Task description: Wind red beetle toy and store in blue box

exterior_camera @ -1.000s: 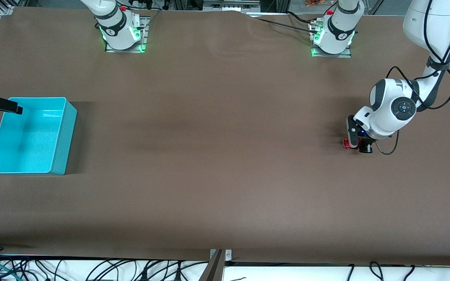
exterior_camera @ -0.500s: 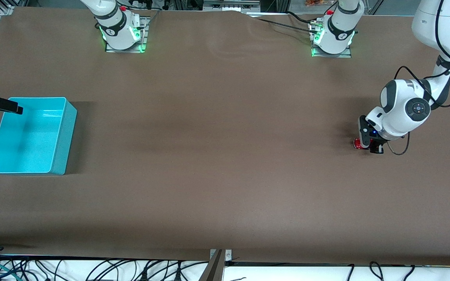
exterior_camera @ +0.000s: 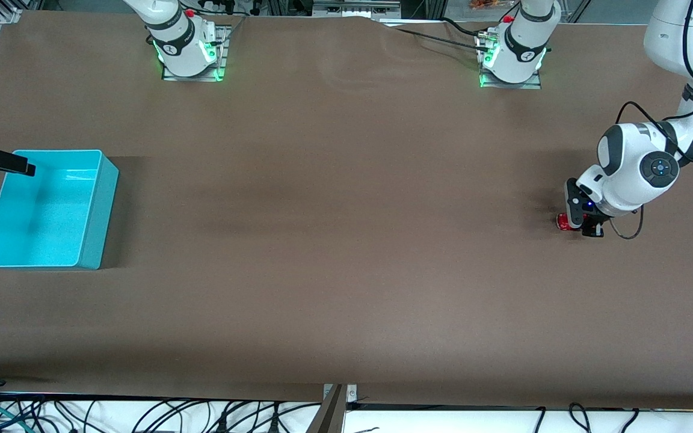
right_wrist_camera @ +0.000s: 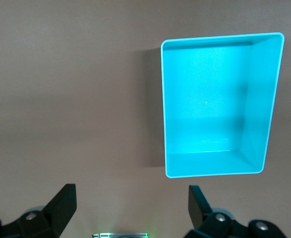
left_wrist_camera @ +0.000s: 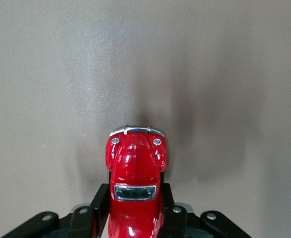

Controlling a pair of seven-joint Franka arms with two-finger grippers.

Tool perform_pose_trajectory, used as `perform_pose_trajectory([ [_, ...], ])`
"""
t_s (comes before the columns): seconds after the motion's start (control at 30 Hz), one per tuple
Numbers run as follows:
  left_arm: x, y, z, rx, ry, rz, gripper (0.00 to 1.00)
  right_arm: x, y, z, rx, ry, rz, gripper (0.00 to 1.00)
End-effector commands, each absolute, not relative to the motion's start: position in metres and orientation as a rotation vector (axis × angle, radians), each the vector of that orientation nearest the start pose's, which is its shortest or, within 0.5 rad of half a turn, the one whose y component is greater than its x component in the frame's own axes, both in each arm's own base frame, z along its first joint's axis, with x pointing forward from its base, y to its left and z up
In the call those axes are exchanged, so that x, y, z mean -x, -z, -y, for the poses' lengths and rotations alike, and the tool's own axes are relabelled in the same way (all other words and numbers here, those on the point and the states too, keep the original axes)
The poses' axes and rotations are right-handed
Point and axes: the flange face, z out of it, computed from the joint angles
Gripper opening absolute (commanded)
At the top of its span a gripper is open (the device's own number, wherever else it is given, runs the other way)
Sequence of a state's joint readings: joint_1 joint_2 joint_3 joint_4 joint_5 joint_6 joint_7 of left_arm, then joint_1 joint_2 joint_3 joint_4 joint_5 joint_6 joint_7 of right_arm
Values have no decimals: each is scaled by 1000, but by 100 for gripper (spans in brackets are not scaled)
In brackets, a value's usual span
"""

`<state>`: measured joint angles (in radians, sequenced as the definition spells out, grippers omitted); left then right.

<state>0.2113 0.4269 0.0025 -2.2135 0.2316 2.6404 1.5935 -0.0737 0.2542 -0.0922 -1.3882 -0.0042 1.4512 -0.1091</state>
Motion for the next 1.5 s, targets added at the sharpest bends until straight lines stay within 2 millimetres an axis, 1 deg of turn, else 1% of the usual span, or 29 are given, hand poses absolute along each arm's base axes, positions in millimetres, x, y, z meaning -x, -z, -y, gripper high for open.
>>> perform_pose_trajectory([
  [0.0, -533, -151, -120, 2152, -190, -2224, 100, -604, -553, 96, 3105, -305, -86, 100],
  [0.2, -537, -159, -118, 2157, -170, -2206, 100, -604, -553, 96, 3105, -305, -86, 100],
  [0.5, -540, -165, -117, 2148, -159, -2202, 100, -604, -553, 96, 3105, -305, -86, 100],
  [1.47, -540, -164, -116, 2150, -159, -2201, 100, -607, -556, 95, 3111, -273, -84, 100],
])
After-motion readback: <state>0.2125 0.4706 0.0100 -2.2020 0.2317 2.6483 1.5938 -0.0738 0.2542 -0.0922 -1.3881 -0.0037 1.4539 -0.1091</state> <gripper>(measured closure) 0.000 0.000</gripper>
